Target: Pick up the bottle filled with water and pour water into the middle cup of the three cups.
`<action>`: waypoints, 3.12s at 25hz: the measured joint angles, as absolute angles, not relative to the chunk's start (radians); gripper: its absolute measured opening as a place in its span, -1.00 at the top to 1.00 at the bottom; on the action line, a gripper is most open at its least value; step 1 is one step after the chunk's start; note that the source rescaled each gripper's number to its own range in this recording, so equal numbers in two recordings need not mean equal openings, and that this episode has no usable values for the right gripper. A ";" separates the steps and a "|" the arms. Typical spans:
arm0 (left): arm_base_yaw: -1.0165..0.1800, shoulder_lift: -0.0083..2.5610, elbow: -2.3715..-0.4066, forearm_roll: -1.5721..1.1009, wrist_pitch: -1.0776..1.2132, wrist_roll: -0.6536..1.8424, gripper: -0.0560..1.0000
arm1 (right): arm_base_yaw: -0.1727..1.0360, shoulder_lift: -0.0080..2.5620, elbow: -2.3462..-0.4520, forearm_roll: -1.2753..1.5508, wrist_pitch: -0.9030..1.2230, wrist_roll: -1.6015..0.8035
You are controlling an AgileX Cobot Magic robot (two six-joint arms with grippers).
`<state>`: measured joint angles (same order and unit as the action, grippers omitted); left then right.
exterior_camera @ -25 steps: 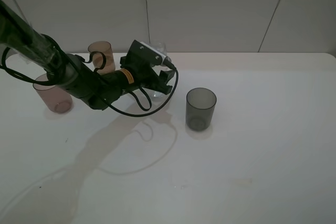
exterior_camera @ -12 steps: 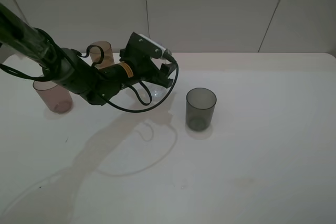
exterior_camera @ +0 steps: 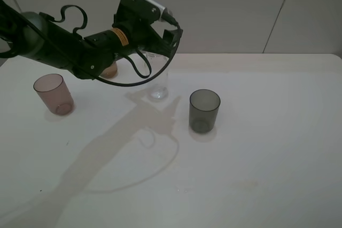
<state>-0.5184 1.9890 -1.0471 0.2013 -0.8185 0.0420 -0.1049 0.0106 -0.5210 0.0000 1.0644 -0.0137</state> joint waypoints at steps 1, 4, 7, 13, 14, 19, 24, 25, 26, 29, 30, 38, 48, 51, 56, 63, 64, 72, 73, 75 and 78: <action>-0.518 1.951 -1.047 0.197 -0.779 0.037 -0.96 | -0.105 0.011 -0.521 0.000 1.064 -0.014; -0.517 1.822 -1.047 0.154 -0.552 0.018 -0.96 | -0.105 0.011 -0.521 0.000 1.064 -0.014; -0.501 1.682 -1.048 0.127 -0.290 0.015 -0.96 | -0.105 0.011 -0.521 0.000 1.064 -0.014; -0.409 1.409 -1.048 0.109 0.198 -0.029 -0.96 | -0.105 0.011 -0.521 0.000 1.064 -0.014; -0.388 1.361 -1.048 0.108 0.269 -0.047 -0.96 | -0.105 0.011 -0.521 0.000 1.064 -0.014; -0.293 1.135 -1.038 0.129 0.545 -0.089 -0.96 | -0.105 0.011 -0.521 0.000 1.064 -0.014; -0.212 0.853 -0.938 0.154 0.657 -0.090 -0.96 | -0.105 0.011 -0.521 0.000 1.064 -0.014; -0.201 0.793 -0.914 0.156 0.674 -0.091 -0.96 | -0.105 0.011 -0.521 0.000 1.064 -0.014; -0.191 0.734 -0.896 0.156 0.697 -0.091 -0.96 | -0.105 0.011 -0.521 0.000 1.064 -0.014; -0.184 0.579 -0.849 0.156 0.785 -0.093 -0.96 | -0.105 0.011 -0.521 0.000 1.064 -0.014; -0.183 0.536 -0.836 0.156 0.817 -0.094 -0.96 | -0.105 0.011 -0.521 0.000 1.064 -0.014; -0.183 0.242 -0.744 0.118 1.060 -0.107 -0.96 | -0.105 0.011 -0.521 0.000 1.064 -0.014; -0.183 -0.004 -0.583 0.000 1.074 -0.070 -0.96 | -0.105 0.011 -0.521 0.000 1.064 -0.014; -0.183 -0.005 -0.535 -0.014 1.074 -0.062 -0.96 | -0.105 0.011 -0.521 0.000 1.064 -0.014; -0.183 -0.006 -0.505 -0.016 1.066 -0.043 -0.96 | -0.105 0.011 -0.521 0.000 1.064 -0.014; -0.183 -0.006 -0.504 -0.016 1.066 -0.037 -0.96 | -0.105 0.011 -0.521 0.000 1.064 -0.014; -0.183 -0.006 -0.504 -0.016 1.066 -0.037 -0.96 | -0.105 0.011 -0.521 0.000 1.064 -0.014; -0.183 -0.006 -0.503 -0.016 1.065 -0.036 -0.96 | -0.105 0.011 -0.521 0.000 1.064 -0.014; -0.183 -0.006 -0.503 -0.016 1.065 -0.036 -0.96 | -0.105 0.011 -0.521 0.000 1.064 -0.014; -0.172 -0.006 -0.503 -0.018 1.065 -0.036 -0.96 | -0.105 0.011 -0.521 0.000 1.064 -0.014; -0.109 -0.006 -0.503 -0.019 1.065 -0.036 -0.96 | -0.105 0.011 -0.521 0.000 1.064 -0.014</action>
<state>-0.1090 -0.0065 -0.5030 -0.0189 1.0649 -0.0359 -0.1049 0.0106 -0.5210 0.0000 1.0644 -0.0137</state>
